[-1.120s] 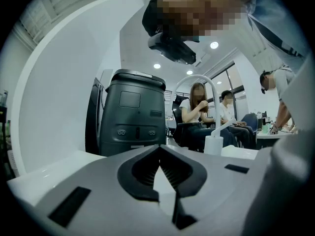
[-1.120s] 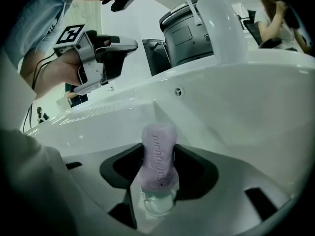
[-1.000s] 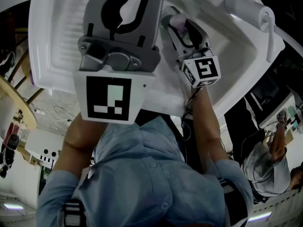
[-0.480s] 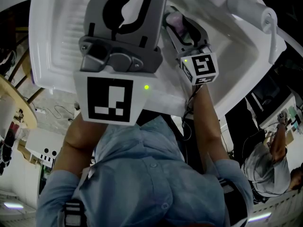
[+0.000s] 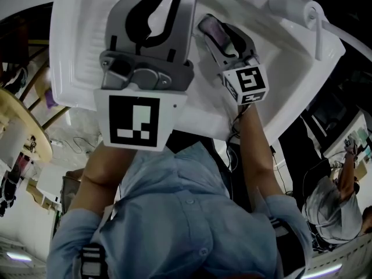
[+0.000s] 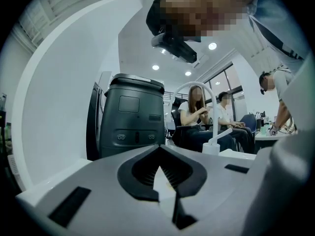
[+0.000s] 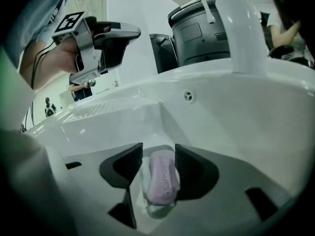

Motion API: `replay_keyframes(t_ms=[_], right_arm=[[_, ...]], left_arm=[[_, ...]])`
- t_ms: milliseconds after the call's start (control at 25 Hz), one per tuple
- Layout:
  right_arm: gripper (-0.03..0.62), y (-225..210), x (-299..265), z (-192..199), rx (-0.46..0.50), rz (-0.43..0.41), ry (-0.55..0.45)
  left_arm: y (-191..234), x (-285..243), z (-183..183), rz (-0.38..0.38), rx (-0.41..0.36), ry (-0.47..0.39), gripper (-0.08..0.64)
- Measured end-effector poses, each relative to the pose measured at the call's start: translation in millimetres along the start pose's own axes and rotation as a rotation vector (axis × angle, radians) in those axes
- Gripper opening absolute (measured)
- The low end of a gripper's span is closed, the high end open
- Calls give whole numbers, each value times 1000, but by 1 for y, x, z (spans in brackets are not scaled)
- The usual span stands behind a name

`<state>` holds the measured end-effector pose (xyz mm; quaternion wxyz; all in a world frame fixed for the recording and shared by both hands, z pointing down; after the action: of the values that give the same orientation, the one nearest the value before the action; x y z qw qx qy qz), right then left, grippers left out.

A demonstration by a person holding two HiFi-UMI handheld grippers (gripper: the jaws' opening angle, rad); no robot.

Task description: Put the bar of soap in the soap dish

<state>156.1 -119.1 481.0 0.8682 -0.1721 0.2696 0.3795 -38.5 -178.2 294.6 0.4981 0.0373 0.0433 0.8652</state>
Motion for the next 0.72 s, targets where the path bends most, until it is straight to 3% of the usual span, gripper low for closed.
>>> replay_keyframes(t_ms=[160, 400, 720], right_arm=[[210, 4, 25, -25, -58, 29, -70], [209, 5, 77, -73, -210, 111, -260], [81, 16, 147, -131, -222, 272, -452]], left_arm=[[-6, 7, -19, 11, -9, -8, 9], [-17, 17, -41, 49, 1, -13, 9], [-36, 23, -66, 115, -48, -38, 9]])
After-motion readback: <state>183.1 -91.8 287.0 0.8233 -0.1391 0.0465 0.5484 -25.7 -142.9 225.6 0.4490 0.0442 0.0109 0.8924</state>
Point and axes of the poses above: the fingertips, and each gripper's own axes: x backward along the fingers, y to its left, z out of its underside, the point moved 10 cm from there along x, backward along the fingers, and after that the axes turned 3 degrees about x, right-handed, at the moved point
